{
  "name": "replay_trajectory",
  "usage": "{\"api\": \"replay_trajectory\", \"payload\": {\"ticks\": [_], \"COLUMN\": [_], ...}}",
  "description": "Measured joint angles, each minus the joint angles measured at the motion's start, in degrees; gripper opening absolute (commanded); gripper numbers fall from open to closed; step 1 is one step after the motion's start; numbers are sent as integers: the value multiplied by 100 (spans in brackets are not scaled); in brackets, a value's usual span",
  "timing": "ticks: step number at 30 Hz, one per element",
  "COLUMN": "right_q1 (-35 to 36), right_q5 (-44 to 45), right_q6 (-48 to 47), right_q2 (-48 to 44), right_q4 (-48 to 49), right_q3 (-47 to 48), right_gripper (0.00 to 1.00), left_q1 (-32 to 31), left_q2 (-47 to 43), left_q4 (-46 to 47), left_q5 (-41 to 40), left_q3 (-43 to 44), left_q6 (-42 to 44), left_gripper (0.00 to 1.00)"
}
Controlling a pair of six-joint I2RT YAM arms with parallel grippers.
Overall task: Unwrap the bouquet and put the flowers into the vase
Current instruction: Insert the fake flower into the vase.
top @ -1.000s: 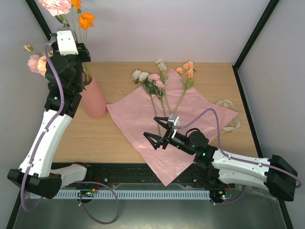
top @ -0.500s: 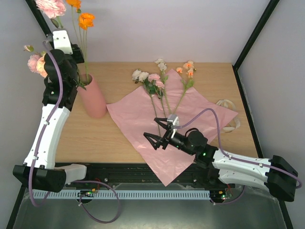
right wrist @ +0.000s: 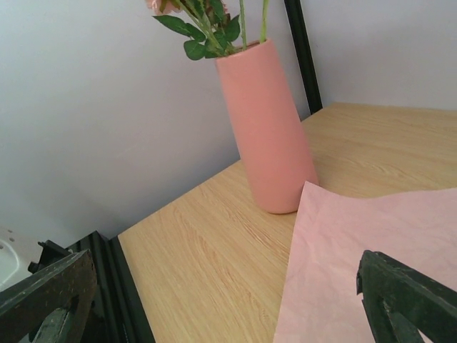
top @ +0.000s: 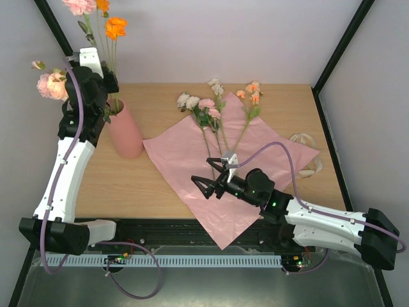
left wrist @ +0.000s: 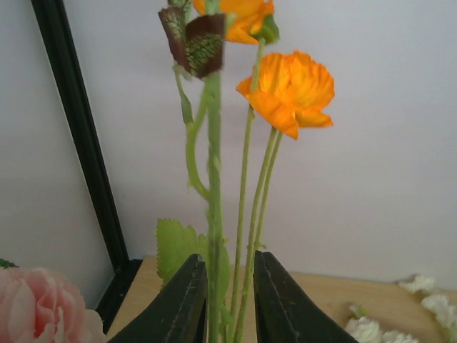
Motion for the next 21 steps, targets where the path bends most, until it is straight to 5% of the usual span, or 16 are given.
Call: {"api": "replay_trajectory", "payload": {"ticks": [5, 21], "right_q1": [0, 0], "right_q5": [138, 525], "right_q6": [44, 42], "right_q2": [26, 195], "right_q4": [-299, -874], "right_q3": [111, 535], "right_gripper": [99, 99], "left_q1": [-2, 0], "left_q2": [11, 70], "left_q4": [-328, -420], "left_q5": [190, 385], "left_q3": [52, 57], "left_q6": [-114, -149], "left_gripper": [44, 37]}}
